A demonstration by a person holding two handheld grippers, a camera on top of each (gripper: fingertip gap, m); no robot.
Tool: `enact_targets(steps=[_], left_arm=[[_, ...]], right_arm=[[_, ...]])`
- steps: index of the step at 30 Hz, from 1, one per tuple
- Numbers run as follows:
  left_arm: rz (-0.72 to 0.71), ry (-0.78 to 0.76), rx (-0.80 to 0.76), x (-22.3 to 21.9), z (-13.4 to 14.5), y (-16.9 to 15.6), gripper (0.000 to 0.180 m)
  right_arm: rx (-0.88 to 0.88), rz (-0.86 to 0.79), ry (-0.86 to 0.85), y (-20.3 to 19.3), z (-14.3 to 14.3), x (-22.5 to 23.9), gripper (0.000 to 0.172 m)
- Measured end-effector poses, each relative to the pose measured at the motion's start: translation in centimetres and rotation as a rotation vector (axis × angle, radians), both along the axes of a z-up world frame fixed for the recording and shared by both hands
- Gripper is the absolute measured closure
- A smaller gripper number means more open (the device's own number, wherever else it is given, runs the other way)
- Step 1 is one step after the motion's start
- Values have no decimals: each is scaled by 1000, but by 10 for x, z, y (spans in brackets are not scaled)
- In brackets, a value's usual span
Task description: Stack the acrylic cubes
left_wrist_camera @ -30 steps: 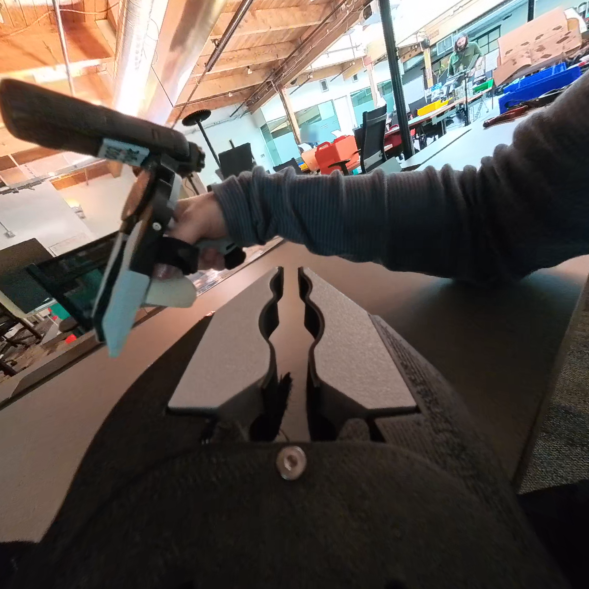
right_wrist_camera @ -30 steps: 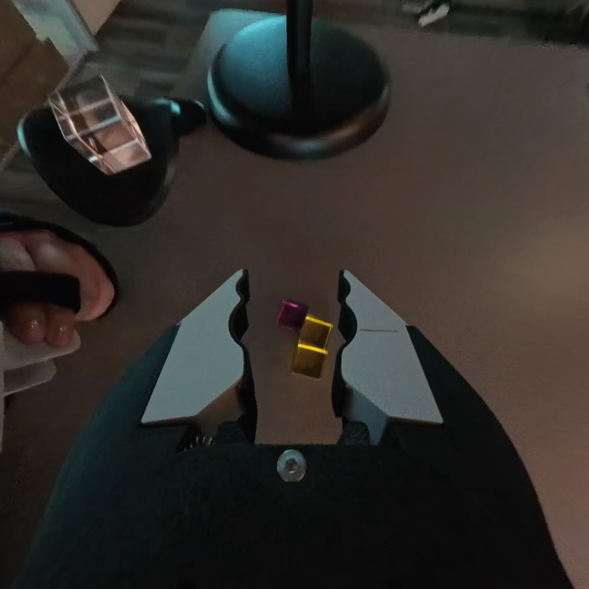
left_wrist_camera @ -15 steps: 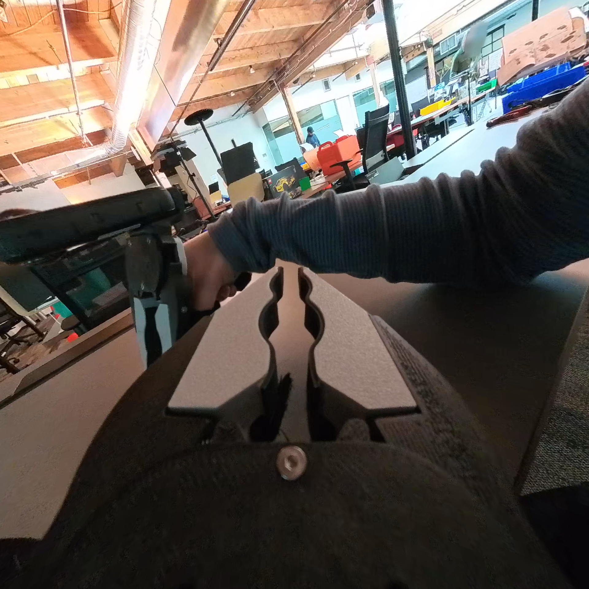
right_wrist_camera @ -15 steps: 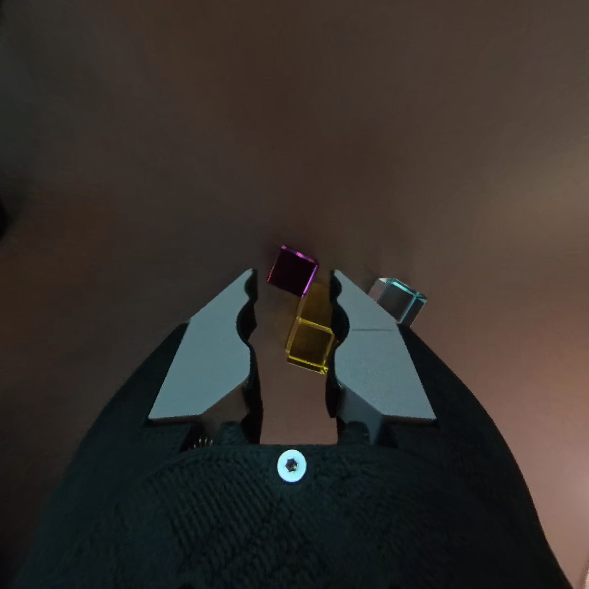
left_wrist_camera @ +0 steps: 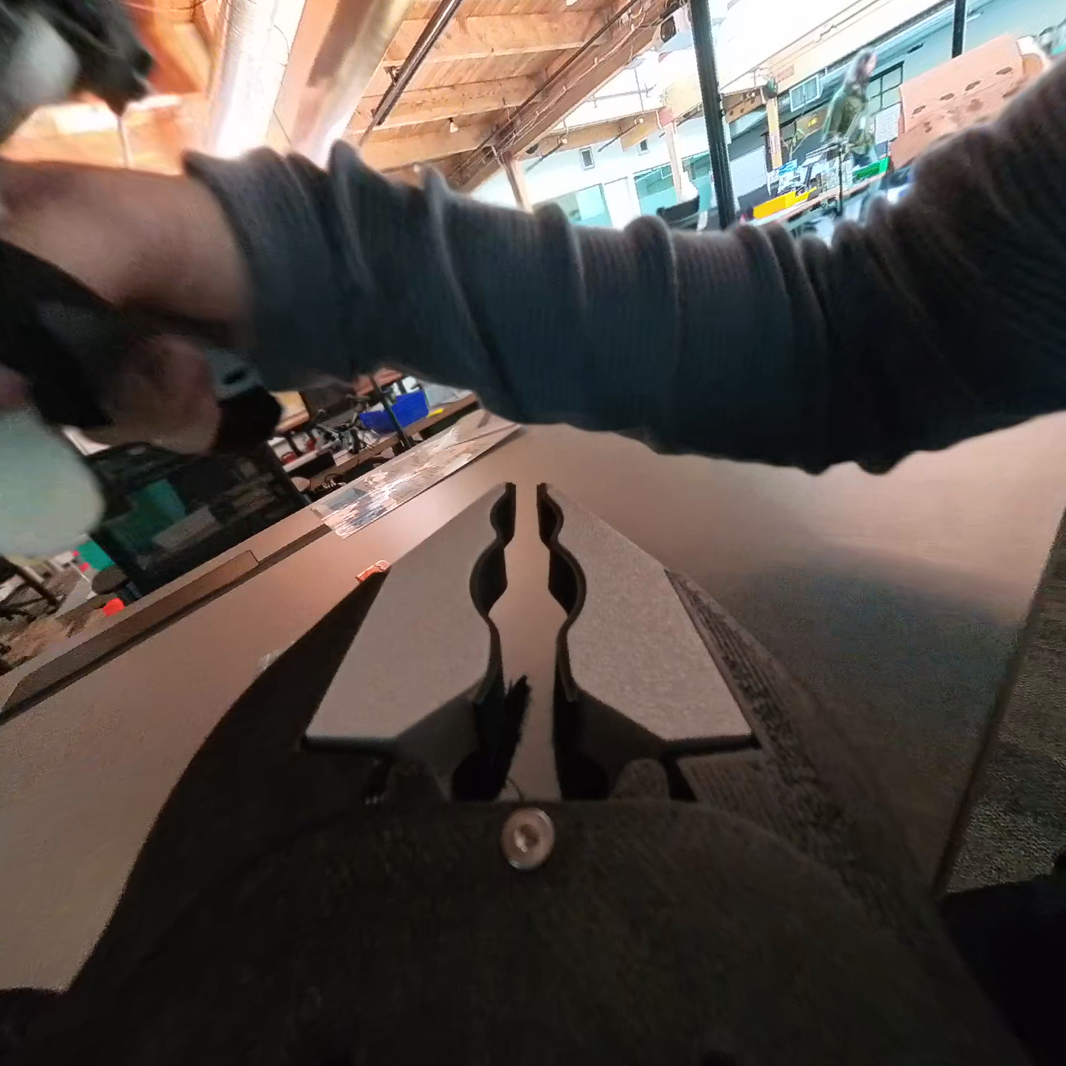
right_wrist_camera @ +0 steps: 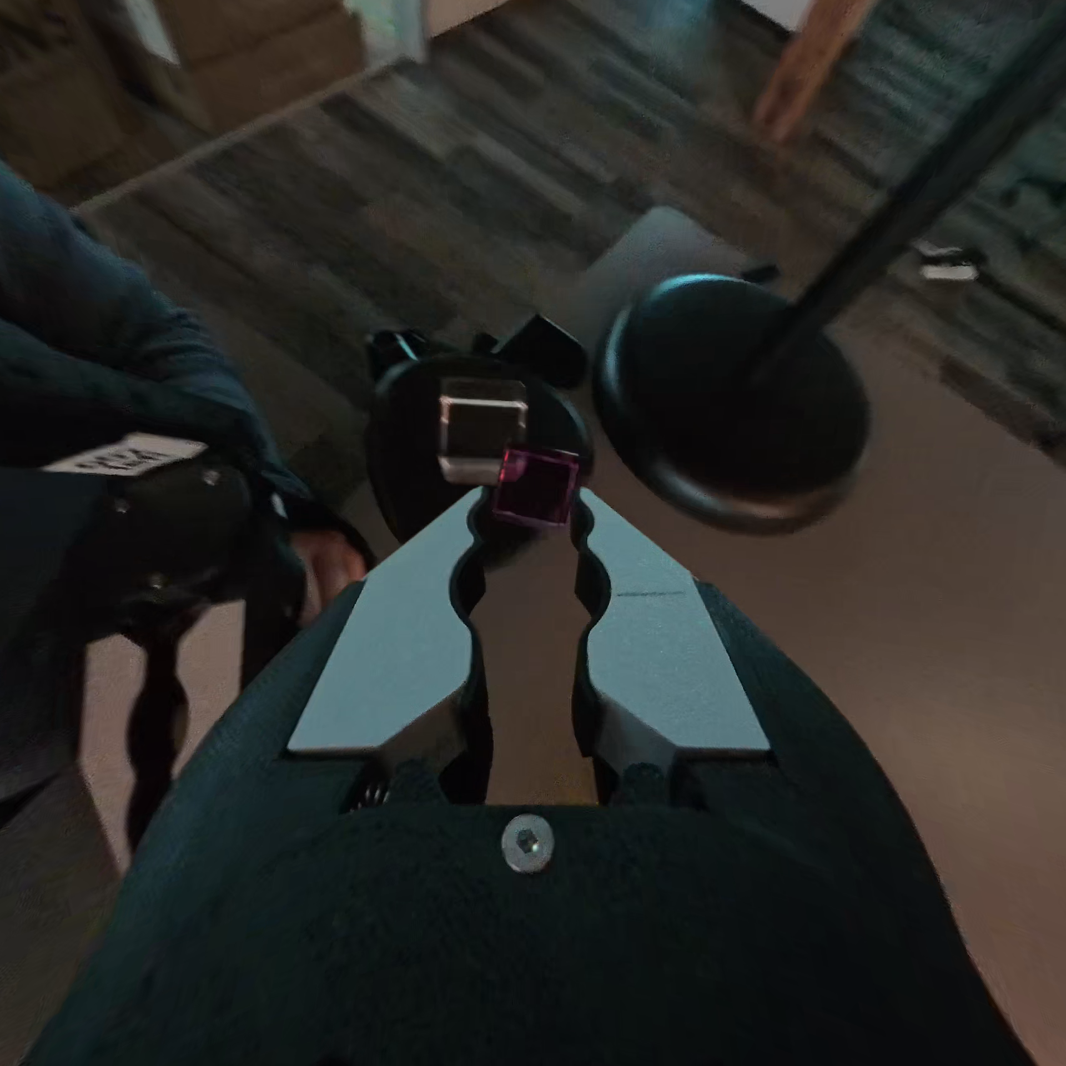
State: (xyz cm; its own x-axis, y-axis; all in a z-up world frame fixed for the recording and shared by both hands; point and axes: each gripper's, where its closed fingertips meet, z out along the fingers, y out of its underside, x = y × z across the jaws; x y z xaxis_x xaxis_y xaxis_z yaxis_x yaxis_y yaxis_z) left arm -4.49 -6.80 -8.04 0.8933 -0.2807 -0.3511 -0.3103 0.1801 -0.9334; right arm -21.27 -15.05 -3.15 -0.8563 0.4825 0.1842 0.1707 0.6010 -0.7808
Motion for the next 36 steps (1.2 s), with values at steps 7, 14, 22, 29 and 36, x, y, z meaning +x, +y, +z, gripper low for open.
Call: enact_targets(steps=[7,14,22,29,36], left_arm=[[5,9,3,1,0,0,175],[2,15,3,2,-1,-1,175],[0,11,4,3,-1,-1,174],[-5,23,8,5,-1,-2,174],[-10,25,9,6,-1,-2,174]], right_arm=[[133,113,-96,-45,-16,-11,146],[121,121,-91,-48,-23,-11,146],[128,77,-72,-45,-28,-13,125],[49,-80,-11,-1,-18,-15,109],[225,-548,-146,134,-80,-5,102]])
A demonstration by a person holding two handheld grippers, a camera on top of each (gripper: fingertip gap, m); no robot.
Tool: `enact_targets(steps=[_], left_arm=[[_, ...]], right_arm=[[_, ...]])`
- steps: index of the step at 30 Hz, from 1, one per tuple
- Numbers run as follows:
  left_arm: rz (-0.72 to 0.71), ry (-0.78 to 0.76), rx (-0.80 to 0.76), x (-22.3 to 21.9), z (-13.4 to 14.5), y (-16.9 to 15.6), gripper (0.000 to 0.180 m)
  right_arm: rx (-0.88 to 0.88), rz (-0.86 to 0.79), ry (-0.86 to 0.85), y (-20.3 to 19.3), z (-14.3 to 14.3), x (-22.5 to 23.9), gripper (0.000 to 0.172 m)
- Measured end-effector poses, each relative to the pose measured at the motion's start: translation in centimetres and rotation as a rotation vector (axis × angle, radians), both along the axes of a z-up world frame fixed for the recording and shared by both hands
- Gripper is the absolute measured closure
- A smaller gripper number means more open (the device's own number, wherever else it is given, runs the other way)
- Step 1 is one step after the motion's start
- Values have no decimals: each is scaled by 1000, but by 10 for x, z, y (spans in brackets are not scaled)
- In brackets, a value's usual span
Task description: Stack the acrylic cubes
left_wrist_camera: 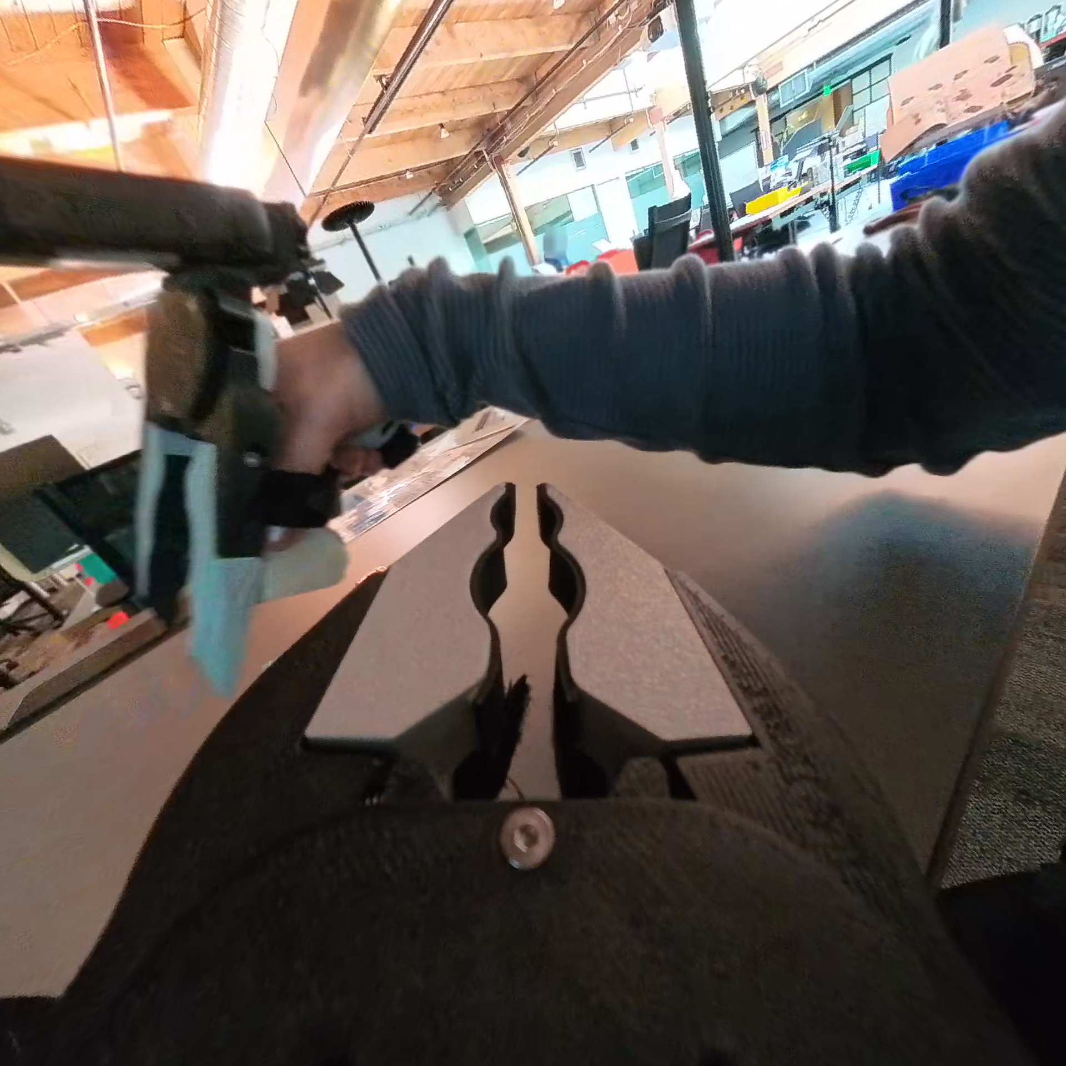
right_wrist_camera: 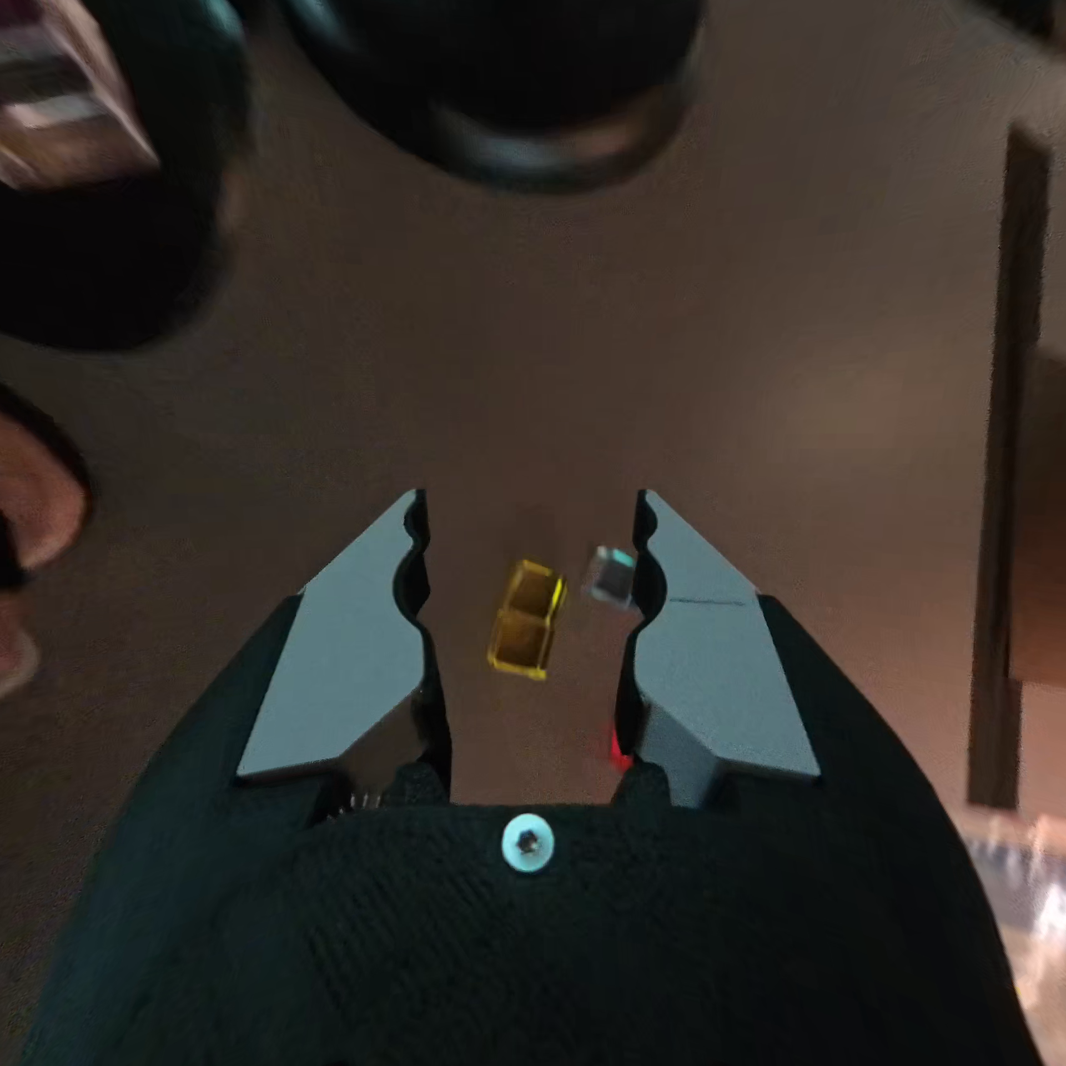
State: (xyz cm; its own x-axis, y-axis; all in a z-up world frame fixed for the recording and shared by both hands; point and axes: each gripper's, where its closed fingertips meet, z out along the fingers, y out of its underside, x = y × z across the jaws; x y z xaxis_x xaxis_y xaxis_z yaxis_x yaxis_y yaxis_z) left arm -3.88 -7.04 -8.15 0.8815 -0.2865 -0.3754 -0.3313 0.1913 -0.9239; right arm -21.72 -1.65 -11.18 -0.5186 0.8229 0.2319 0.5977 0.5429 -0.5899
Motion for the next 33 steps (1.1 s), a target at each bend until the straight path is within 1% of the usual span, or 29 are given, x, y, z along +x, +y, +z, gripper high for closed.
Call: enact_targets(steps=[2,4,5,7,10,12,15,17,20,22,26,33], left_arm=[[-1,0,2,0,0,0,174],[-2,0,2,0,0,0,174],[-3,1,2,1,0,0,174],[-9,1,1,2,0,-1,174],[-27,7,3,5,0,-2,174],[-52,17,6,9,0,-4,173],[-53,35,9,11,-1,-5,173],[-51,41,10,11,-1,-5,173],[-49,38,9,10,-1,-5,173],[-48,35,7,9,-1,-5,174],[-46,38,9,9,-1,-5,173],[-47,35,11,8,0,-5,173]], right_arm=[[-50,-64,-61,14,-15,13,102],[-104,-77,-87,15,-24,24,103],[-126,-63,-72,11,-24,26,103],[-224,16,-6,-15,-14,26,108],[-422,224,156,-76,23,23,123],[-474,323,217,-109,37,20,124],[-495,416,251,-144,44,12,122],[-480,429,263,-157,42,4,121],[-487,450,227,-169,35,-4,120],[-502,459,214,-173,32,-6,122],[-485,471,233,-175,31,-8,132],[-455,464,228,-171,31,-7,132]])
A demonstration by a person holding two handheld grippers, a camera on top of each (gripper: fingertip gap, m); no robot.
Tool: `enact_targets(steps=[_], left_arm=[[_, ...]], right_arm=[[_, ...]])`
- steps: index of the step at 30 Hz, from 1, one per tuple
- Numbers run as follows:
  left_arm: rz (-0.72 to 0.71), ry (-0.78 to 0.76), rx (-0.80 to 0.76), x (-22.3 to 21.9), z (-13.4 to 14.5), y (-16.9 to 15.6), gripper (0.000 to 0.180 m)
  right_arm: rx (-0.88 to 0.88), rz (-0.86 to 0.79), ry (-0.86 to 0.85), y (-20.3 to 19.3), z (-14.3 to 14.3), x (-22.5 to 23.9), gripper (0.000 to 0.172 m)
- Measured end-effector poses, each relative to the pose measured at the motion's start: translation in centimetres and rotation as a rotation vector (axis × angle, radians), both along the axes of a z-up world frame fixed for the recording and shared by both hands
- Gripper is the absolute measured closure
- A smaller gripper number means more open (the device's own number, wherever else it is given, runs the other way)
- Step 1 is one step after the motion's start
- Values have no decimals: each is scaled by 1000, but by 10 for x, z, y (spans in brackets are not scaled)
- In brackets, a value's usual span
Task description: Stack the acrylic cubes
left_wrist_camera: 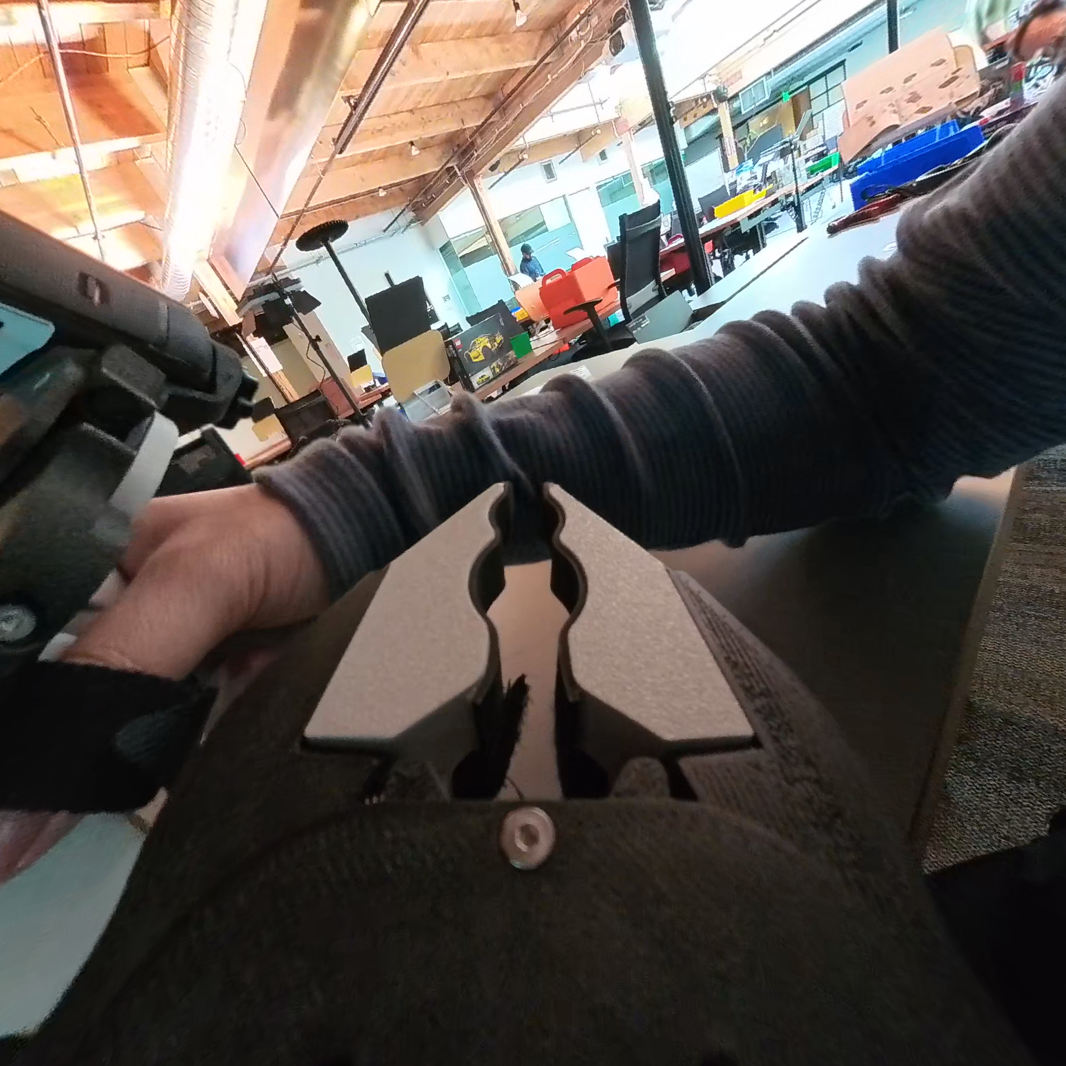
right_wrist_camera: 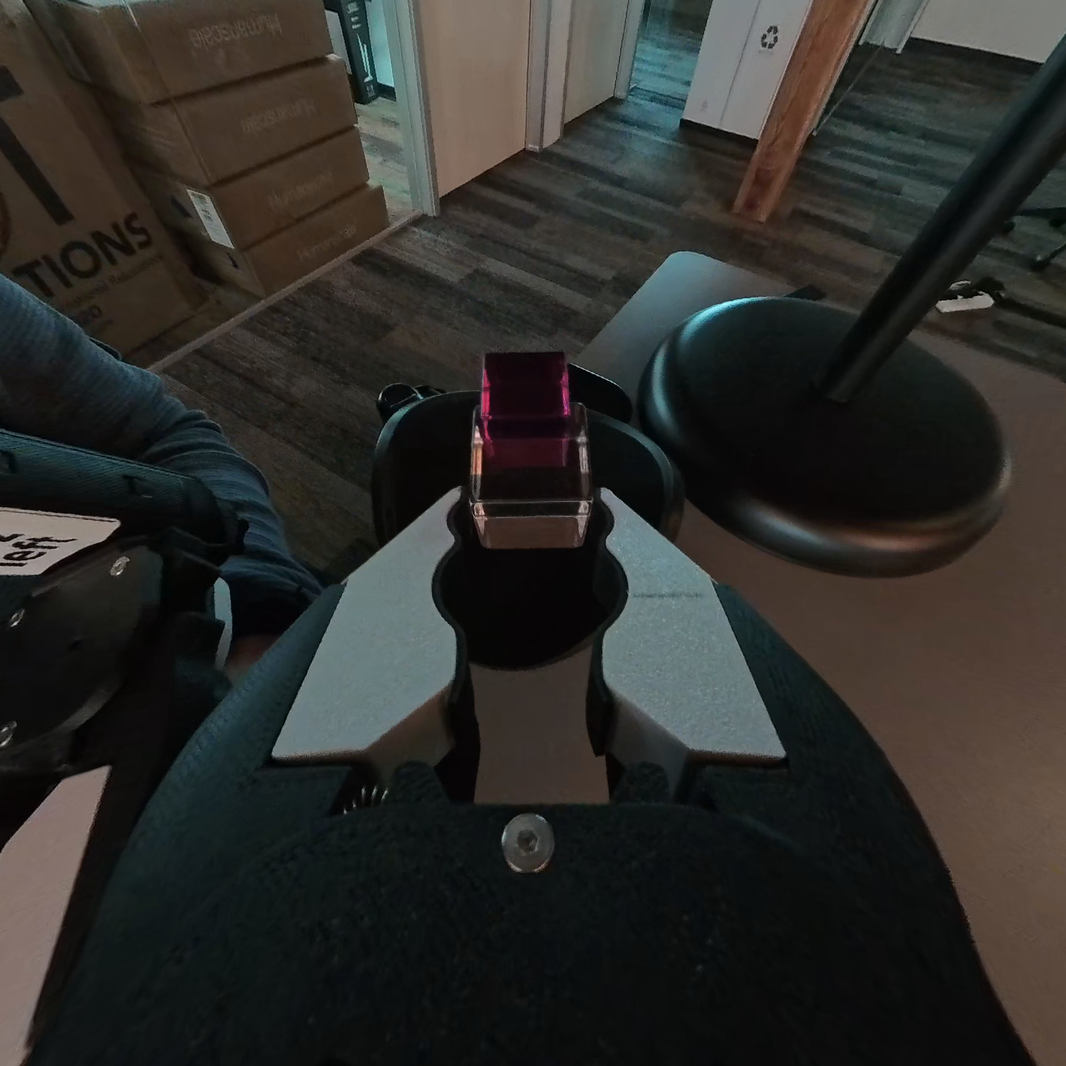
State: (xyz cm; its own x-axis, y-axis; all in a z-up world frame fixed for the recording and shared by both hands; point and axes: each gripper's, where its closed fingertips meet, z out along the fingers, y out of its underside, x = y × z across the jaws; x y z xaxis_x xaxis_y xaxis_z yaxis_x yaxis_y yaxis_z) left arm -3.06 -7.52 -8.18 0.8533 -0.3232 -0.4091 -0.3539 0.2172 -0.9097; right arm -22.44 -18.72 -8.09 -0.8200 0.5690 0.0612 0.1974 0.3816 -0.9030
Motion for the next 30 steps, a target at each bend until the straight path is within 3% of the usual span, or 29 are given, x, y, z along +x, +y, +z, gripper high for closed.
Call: enact_targets(steps=[10,15,20,24,30], left_arm=[[2,2,0,-1,0,0,173],[3,2,0,-1,0,0,173],[1,7,3,-1,0,0,173],[-4,7,8,0,1,-1,173],[-8,5,3,0,0,-1,173]], right_arm=[[-9,-18,-29,6,0,1,132],[-16,-37,-11,12,4,0,120],[-18,-223,26,79,19,3,116],[162,-506,-73,168,-18,19,115],[228,-607,-224,209,-80,51,117]])
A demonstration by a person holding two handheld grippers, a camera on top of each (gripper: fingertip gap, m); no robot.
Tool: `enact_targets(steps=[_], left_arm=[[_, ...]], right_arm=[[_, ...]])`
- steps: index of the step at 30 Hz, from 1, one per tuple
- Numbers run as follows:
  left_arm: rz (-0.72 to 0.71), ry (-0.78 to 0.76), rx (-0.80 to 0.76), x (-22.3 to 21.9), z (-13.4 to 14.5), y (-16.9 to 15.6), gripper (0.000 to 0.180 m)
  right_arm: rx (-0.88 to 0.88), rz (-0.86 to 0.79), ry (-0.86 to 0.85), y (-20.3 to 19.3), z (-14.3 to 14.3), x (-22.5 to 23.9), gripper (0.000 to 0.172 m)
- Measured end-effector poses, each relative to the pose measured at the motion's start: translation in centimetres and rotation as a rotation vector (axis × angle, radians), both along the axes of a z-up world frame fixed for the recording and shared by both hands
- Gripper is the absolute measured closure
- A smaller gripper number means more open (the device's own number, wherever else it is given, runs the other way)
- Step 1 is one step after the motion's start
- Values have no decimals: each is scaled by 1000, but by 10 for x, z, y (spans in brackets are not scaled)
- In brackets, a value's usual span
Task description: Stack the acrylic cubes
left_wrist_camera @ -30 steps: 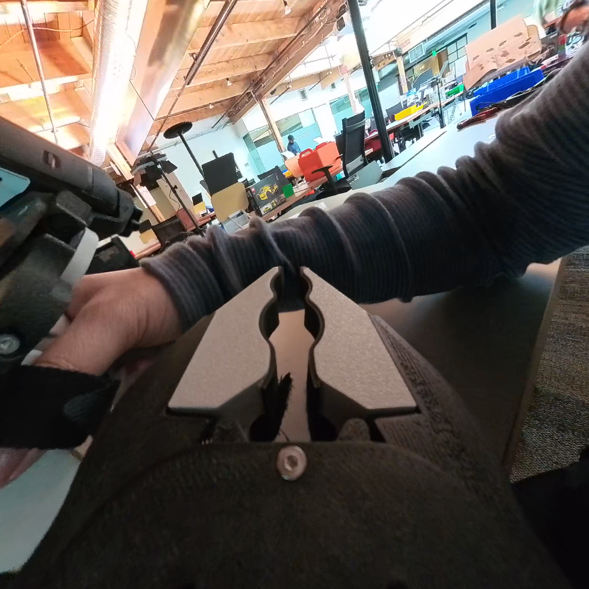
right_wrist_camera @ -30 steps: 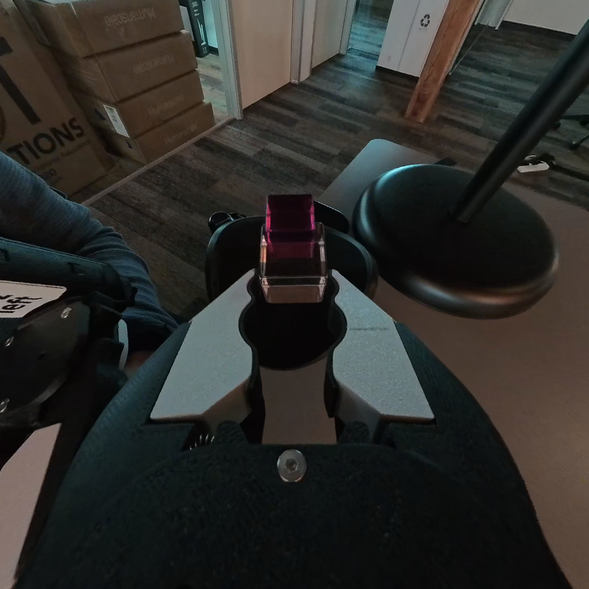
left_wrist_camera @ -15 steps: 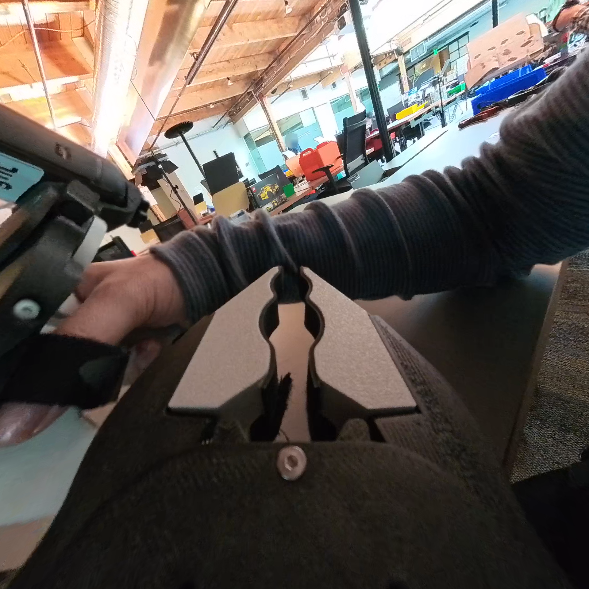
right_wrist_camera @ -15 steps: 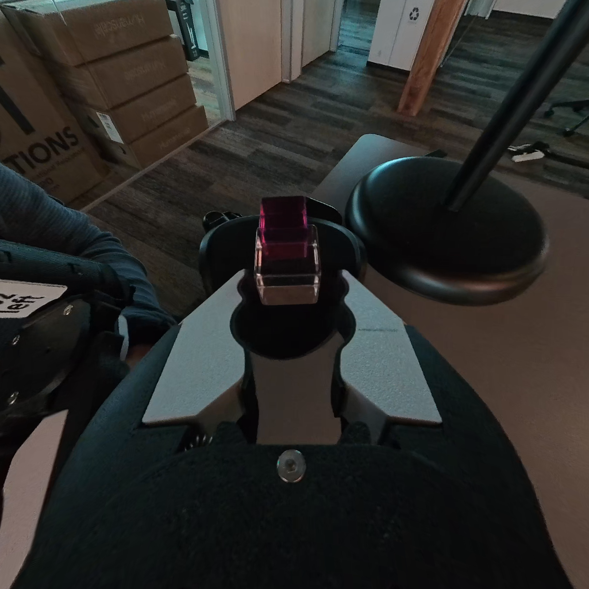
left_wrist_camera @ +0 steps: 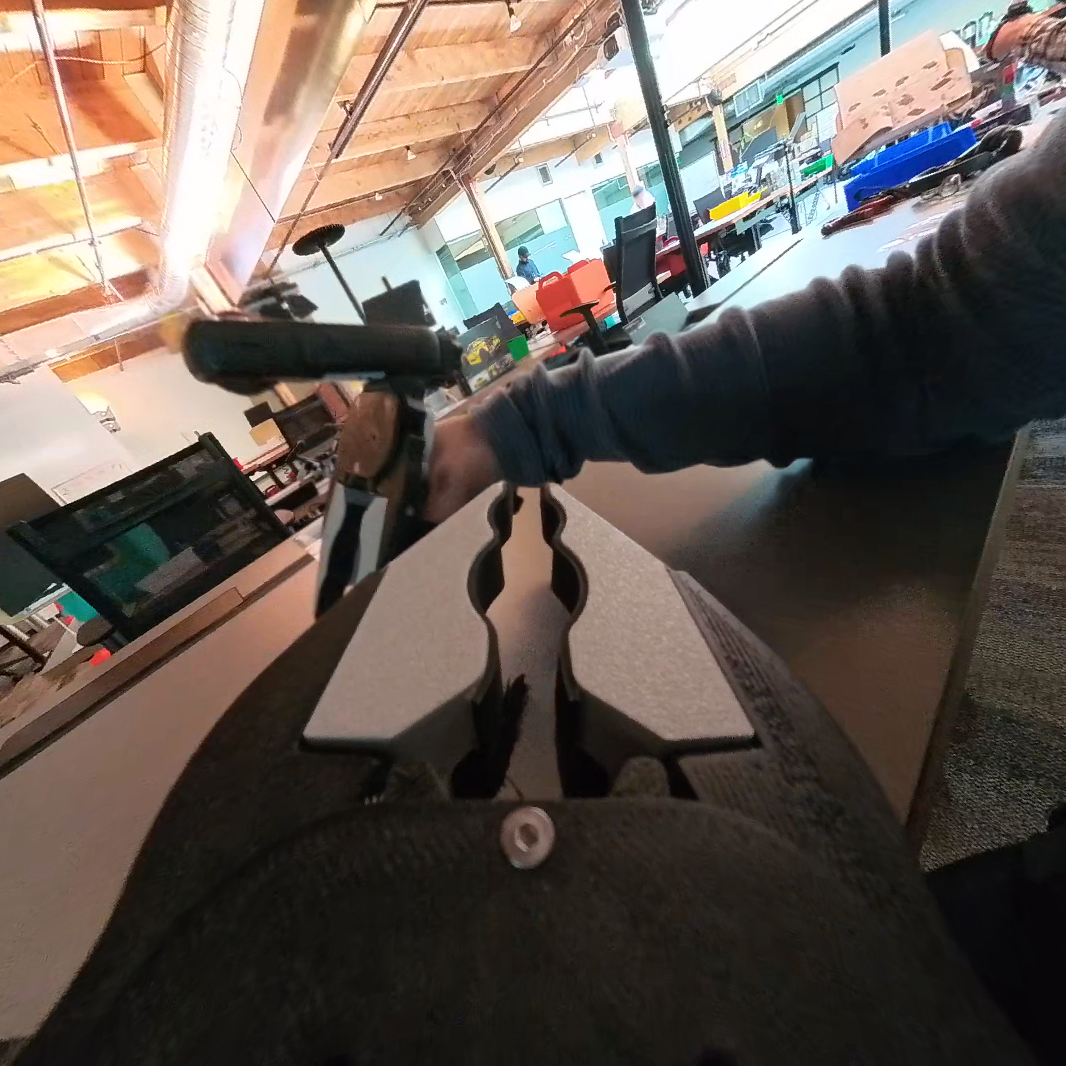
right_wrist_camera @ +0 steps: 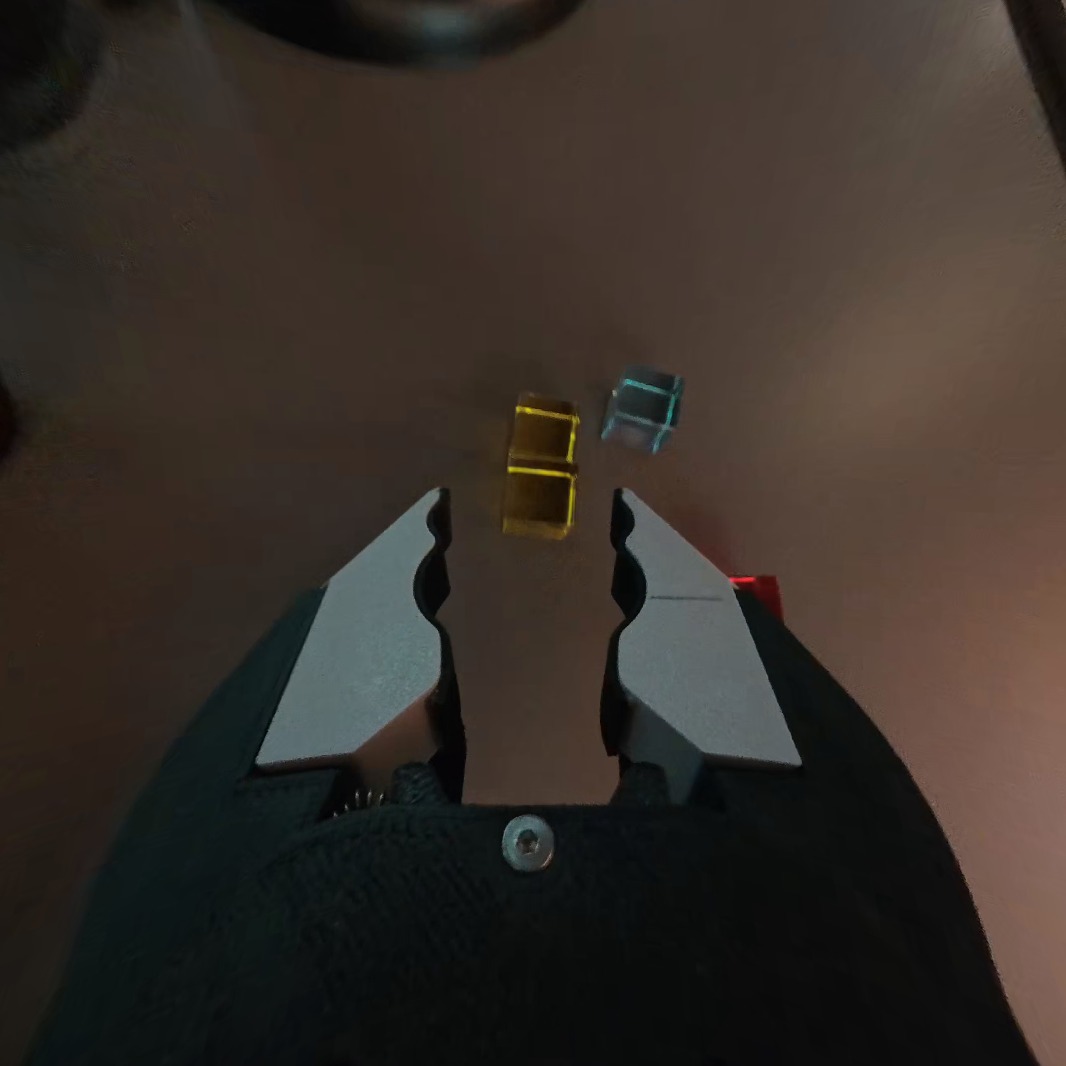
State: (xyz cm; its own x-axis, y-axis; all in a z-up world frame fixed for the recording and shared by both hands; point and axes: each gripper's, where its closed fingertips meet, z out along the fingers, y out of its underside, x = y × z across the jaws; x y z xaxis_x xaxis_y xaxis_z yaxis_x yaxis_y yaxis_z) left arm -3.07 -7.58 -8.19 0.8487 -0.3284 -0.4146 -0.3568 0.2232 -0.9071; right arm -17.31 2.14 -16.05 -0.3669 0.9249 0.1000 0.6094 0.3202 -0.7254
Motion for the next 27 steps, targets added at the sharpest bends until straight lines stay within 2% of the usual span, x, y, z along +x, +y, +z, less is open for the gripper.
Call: enact_targets(steps=[4,7,8,10,12,16,19,22,27], left_arm=[[4,1,0,0,0,0,173],[7,-2,0,-1,0,1,173],[8,-2,0,-1,0,1,173],[8,-1,0,-1,0,1,173],[6,1,-1,-1,-1,1,172],[4,4,-3,0,-1,1,173],[7,4,-2,0,-1,1,173],[9,5,-4,0,-2,2,173],[10,6,-2,0,-2,1,173]], right_arm=[[-79,-3,-7,-2,-14,-6,127],[-70,-6,-18,0,-17,-9,145],[-67,-5,-19,0,-15,-9,146],[-74,-2,25,-6,2,-13,146],[-109,41,126,-25,35,-19,146],[-214,269,299,-99,110,-29,146],[-256,442,318,-151,143,-36,146],[-252,552,279,-187,154,-45,146],[-133,615,200,-209,141,-56,146]])
